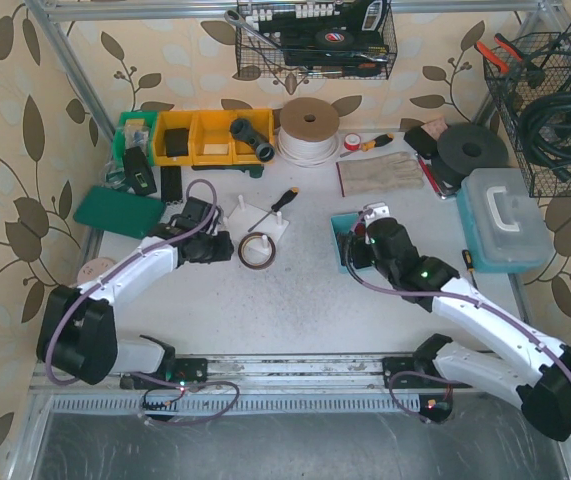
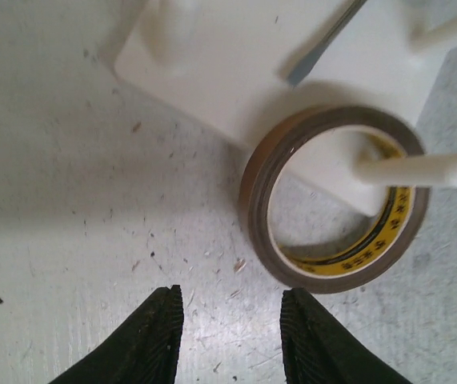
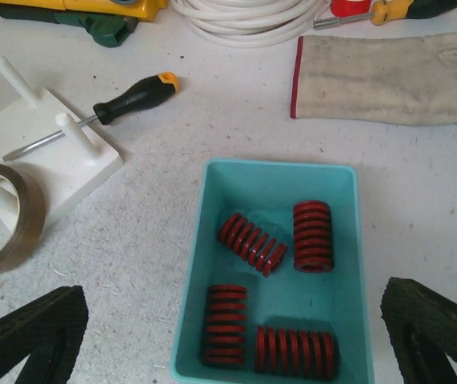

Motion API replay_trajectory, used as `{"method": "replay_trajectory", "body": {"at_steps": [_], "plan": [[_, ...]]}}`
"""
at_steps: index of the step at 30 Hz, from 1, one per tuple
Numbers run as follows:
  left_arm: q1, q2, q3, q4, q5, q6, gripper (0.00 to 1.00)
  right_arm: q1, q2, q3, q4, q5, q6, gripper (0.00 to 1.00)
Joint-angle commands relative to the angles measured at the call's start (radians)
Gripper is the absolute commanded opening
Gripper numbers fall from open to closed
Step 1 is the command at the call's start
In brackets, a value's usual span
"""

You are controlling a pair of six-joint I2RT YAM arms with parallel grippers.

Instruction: Install the large spring

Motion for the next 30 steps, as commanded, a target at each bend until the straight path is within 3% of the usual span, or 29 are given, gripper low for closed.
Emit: {"method": "replay_trajectory", "body": {"at_steps": [1,9,20,30], "plan": [[-0.016,0.032,-0.028,0.035,-0.016,-0.009,0.39,0.01,-0.055,-0.089,0.154,0.027,-0.03,0.99],[-0.046,0.113,0.003,0.103,0.027,0.006,0.39,0.014,-0.081,-0.146,0.235,0.018,-0.046,0.99],[-0.093,0.246,0.084,0.095,-0.044,-0.005,0.44,0.026,-0.082,-0.163,0.263,0.036,-0.058,0.98],[-0.106,0.312,0.111,0.098,-0.082,-0.017,0.38,0.032,-0.087,-0.164,0.268,0.028,-0.062,0.97]]}}
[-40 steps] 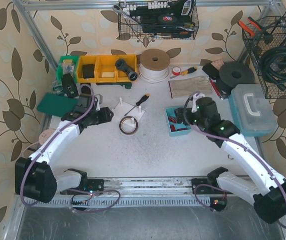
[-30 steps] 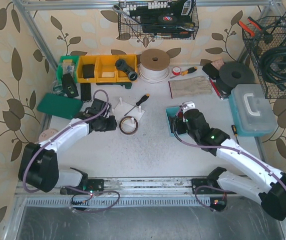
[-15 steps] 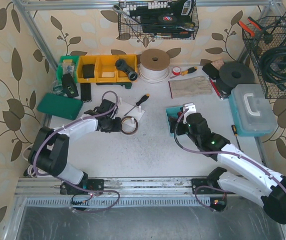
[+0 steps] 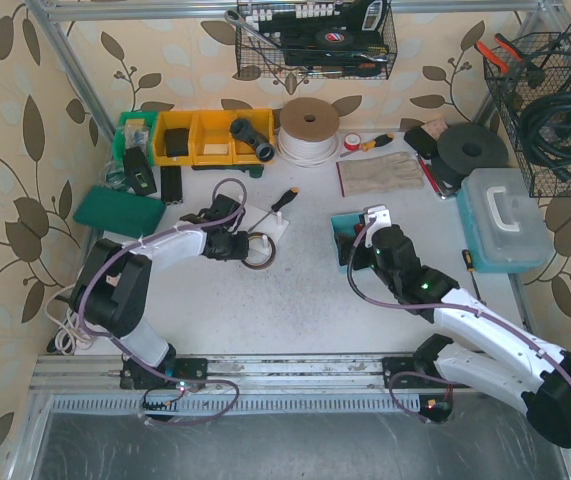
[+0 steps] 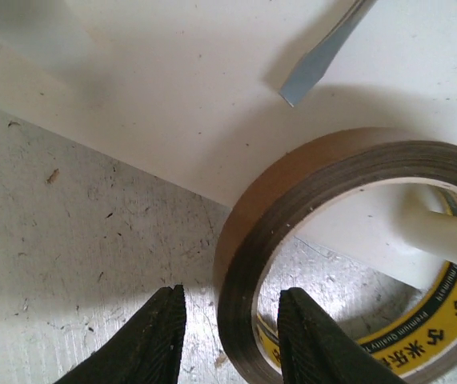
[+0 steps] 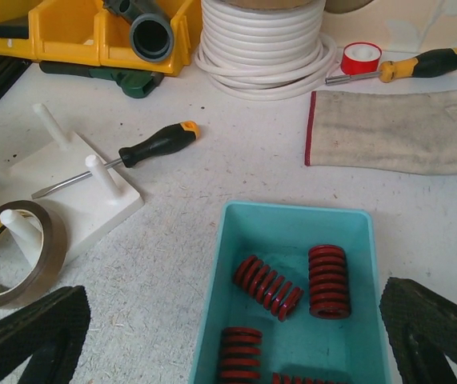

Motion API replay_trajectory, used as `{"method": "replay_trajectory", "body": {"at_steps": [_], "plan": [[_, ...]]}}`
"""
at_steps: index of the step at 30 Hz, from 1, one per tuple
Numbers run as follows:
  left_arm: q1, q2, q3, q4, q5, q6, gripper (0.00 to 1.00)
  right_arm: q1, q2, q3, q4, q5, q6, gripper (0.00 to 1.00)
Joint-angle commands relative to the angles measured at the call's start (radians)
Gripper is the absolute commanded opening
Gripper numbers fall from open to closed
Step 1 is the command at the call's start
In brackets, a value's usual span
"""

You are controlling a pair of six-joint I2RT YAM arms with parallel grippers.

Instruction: Install the large spring

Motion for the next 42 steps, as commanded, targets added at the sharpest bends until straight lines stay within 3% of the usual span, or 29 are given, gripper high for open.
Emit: {"method": "replay_trajectory", "body": {"at_steps": [1,24,42], "plan": [[-0.018,0.027,0.035,0.005,-0.035,-0.016,0.37,0.007,-0.017,-0.016,0.022,0.01,-0.01,0.97],[-0.04,0.054,0.079,0.0,-0.054,-0.018,0.11,0.012,-0.025,-0.024,0.03,0.013,-0.013,0.97],[-0.042,-0.127,0.107,-0.036,-0.025,-0.025,0.05,0.042,0.013,-0.03,0.064,0.011,-0.034,0.95]]}}
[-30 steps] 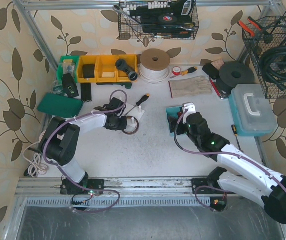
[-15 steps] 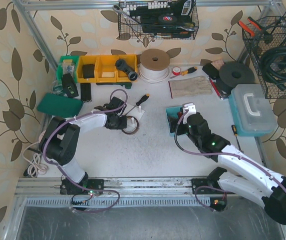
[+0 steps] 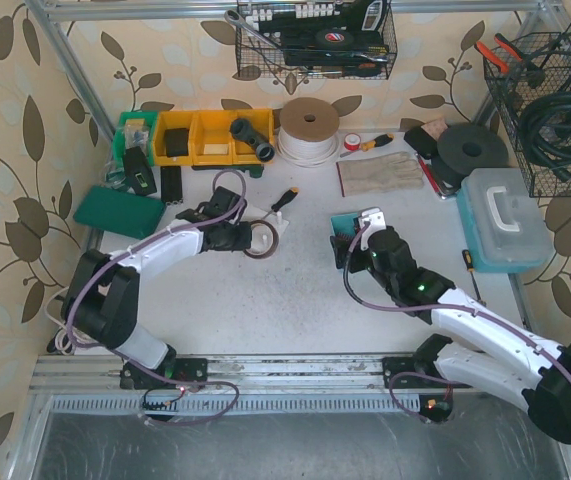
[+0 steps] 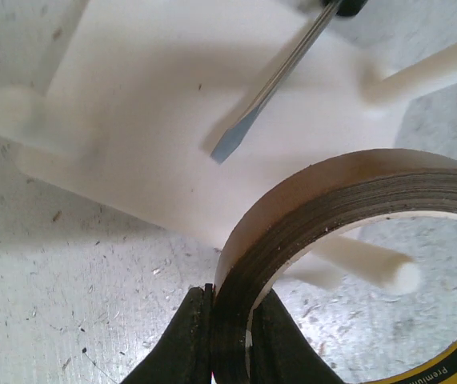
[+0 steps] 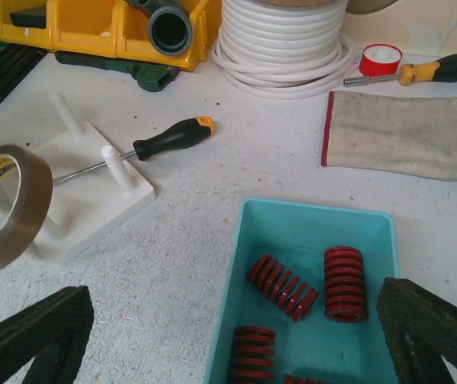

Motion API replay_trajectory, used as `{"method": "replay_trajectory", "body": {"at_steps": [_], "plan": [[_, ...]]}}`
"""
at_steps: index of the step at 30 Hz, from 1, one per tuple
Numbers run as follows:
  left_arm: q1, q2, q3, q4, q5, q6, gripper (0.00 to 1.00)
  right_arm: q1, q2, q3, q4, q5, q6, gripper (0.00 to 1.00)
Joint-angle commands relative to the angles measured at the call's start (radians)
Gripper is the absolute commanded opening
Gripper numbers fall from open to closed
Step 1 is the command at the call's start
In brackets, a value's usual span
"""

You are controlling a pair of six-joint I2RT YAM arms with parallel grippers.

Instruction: Install the large spring

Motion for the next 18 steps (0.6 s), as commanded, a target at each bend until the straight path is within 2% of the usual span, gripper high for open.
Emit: {"method": "replay_trajectory", "body": {"at_steps": [1,6,13,18], "plan": [[-0.009,-0.087,0.062,-0.018,0.015,-0.014,0.04,0.015,-0.003,-0.014,0.028,0.013,-0.017,0.95],[-0.009,-0.175,0.064,-0.051,-0.039,-0.019,0.03,0.016,-0.007,-0.015,0.031,0.017,-0.02,0.95],[-0.001,-0.306,0.004,-0.077,-0.245,-0.08,0.01,0.017,-0.008,-0.012,0.03,0.016,-0.021,0.95],[0.097,-0.342,-0.063,-0.082,-0.244,-0.134,0.0,0.017,-0.004,-0.01,0.028,0.016,-0.021,0.95]]}}
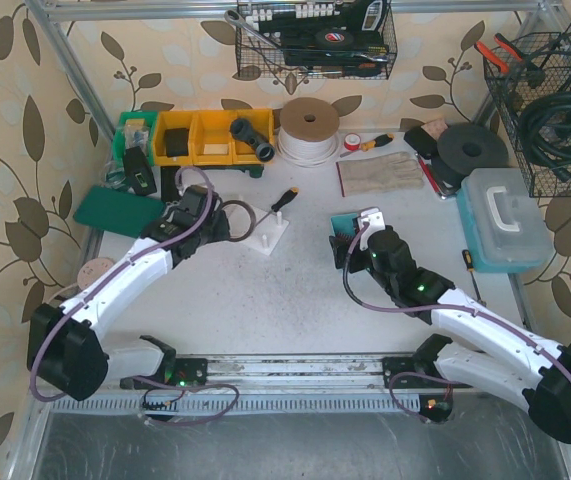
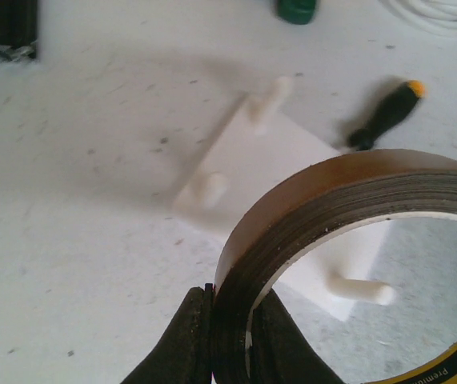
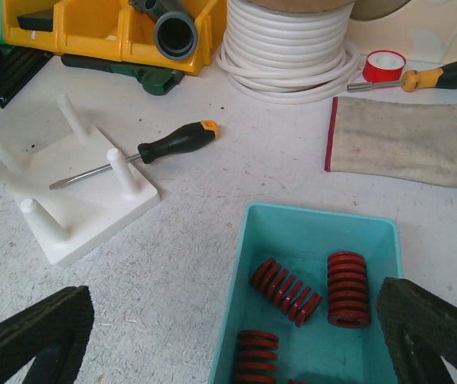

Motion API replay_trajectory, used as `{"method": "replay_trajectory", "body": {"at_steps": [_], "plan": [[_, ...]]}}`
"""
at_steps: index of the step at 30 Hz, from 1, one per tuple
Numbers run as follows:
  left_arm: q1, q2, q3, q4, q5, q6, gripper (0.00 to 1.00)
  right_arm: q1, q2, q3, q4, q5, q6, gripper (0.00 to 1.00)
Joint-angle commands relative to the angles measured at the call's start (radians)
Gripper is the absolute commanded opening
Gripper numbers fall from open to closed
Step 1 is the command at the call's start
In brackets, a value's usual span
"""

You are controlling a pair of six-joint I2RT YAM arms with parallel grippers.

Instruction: Install the large spring

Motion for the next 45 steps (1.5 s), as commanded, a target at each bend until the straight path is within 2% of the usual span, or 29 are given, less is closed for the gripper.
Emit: {"method": "replay_trajectory", "body": {"at_steps": [1,5,9,15,19,24,28,34,36,40,43,45], "plan": [[0.107,-0.036,-0.061,-0.017,-0.044,-0.077,0.0,0.007,-0.005,-0.009,0.015,0.017,-0.011,0.95],[0.254,-0.074,-0.133,-0.015,-0.057,-0.137,0.0,0.02,-0.007,-0.008,0.013,0.021,-0.01,0.95],[0.338,-0.074,-0.186,-0.01,-0.087,-0.193,0.0,0.026,-0.003,-0.005,0.01,0.019,-0.008,0.95],[0.373,0.068,-0.153,-0.109,-0.149,-0.28,0.0,0.028,0.003,-0.001,0.004,0.027,-0.005,0.95],[0.395,0.131,-0.152,-0.094,-0.109,-0.299,0.0,0.028,0.003,-0.001,0.004,0.033,-0.005,0.95],[0.401,0.162,-0.145,-0.094,-0.144,-0.305,0.0,0.028,0.003,-0.001,0.001,0.035,-0.005,0.95],[0.405,0.183,-0.134,-0.106,-0.141,-0.298,0.12,0.028,0.002,0.001,0.0,0.038,-0.004,0.95],[0.409,0.212,-0.111,-0.15,-0.173,-0.301,0.24,0.028,-0.005,0.0,-0.003,0.049,-0.005,0.95],[0.41,0.201,-0.103,-0.161,-0.176,-0.294,0.32,0.029,-0.006,-0.001,-0.004,0.05,-0.003,0.95],[0.409,0.145,-0.073,-0.183,-0.165,-0.243,0.56,0.029,0.006,0.004,-0.012,0.059,0.003,0.95],[0.407,0.088,-0.056,-0.17,-0.122,-0.16,0.65,0.028,0.052,0.041,-0.071,0.121,0.047,0.95],[0.404,0.029,-0.075,-0.099,-0.044,-0.098,0.71,0.028,0.107,0.129,-0.188,0.168,0.121,0.94]]}}
